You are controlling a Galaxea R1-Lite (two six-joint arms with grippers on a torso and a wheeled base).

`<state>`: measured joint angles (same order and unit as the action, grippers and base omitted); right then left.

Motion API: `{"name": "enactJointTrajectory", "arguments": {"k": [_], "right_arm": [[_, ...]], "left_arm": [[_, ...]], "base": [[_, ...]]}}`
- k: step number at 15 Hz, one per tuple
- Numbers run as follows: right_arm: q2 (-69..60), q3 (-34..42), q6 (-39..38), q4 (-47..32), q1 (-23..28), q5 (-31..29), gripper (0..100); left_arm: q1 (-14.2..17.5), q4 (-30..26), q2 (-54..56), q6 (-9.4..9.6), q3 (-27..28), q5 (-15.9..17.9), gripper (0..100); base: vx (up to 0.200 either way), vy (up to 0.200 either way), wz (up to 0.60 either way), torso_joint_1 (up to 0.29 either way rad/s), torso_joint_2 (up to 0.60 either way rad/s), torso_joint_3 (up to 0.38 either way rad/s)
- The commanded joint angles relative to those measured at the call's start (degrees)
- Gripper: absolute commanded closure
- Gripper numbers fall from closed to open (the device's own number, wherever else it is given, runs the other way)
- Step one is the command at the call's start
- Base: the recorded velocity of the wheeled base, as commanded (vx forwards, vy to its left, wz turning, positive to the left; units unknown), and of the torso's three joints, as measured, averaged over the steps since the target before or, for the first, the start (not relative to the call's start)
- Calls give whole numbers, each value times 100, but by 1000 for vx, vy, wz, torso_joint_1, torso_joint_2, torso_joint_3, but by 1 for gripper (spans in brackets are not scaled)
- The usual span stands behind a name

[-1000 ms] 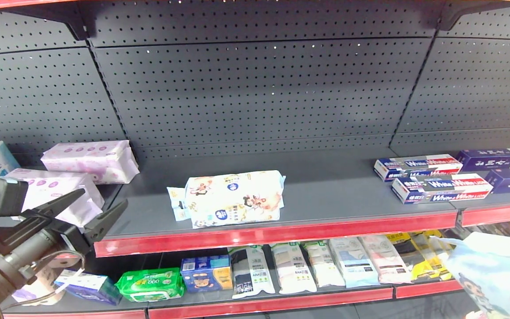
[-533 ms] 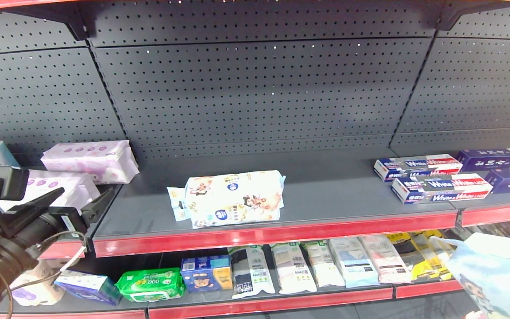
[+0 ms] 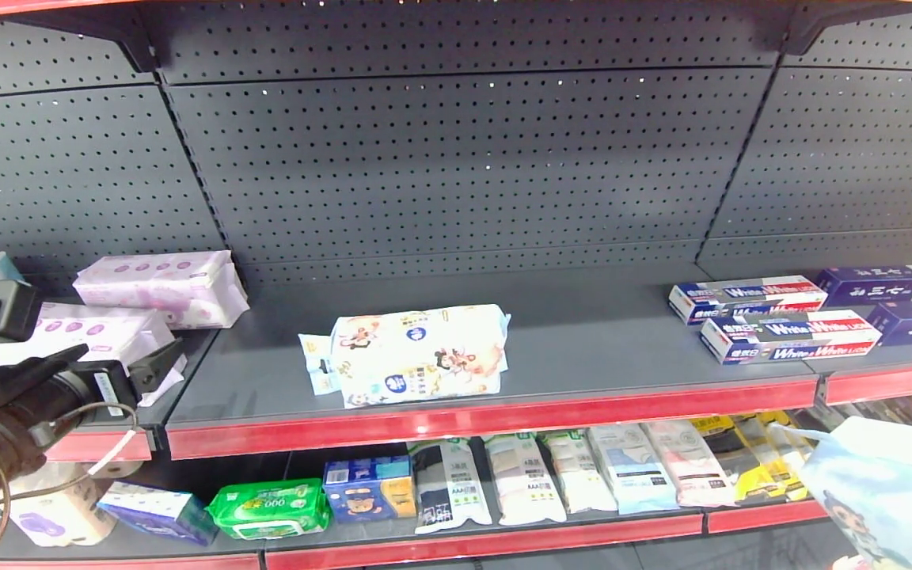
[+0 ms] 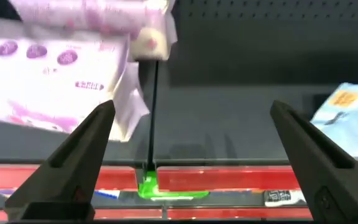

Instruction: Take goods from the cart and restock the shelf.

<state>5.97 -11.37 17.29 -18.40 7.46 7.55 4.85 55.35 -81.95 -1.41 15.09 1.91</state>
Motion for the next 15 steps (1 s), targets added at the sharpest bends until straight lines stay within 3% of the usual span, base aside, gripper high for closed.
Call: {"name": "enactJointTrajectory", "arguments": {"k": [1, 8, 10, 15], "right_arm": [[9, -23, 12, 3, 1, 1, 100], [413, -366, 3, 47, -8, 10, 100], [1231, -480, 3, 653, -8, 10, 100], [3481, -954, 3, 1954, -78, 19, 100]], "left_arm": [[-11, -24, 311, 1, 73, 11, 0], [-134, -50, 768, 36, -156, 213, 0], [-248, -384, 1401, 45, -542, 371, 0], [-301, -1509, 2613, 54, -586, 635, 0]], "base": [[0, 0, 0, 0, 0, 0], [0, 0, 0, 0, 0, 0], [0, 0, 0, 0, 0, 0], [0, 0, 0, 0, 0, 0]]}}
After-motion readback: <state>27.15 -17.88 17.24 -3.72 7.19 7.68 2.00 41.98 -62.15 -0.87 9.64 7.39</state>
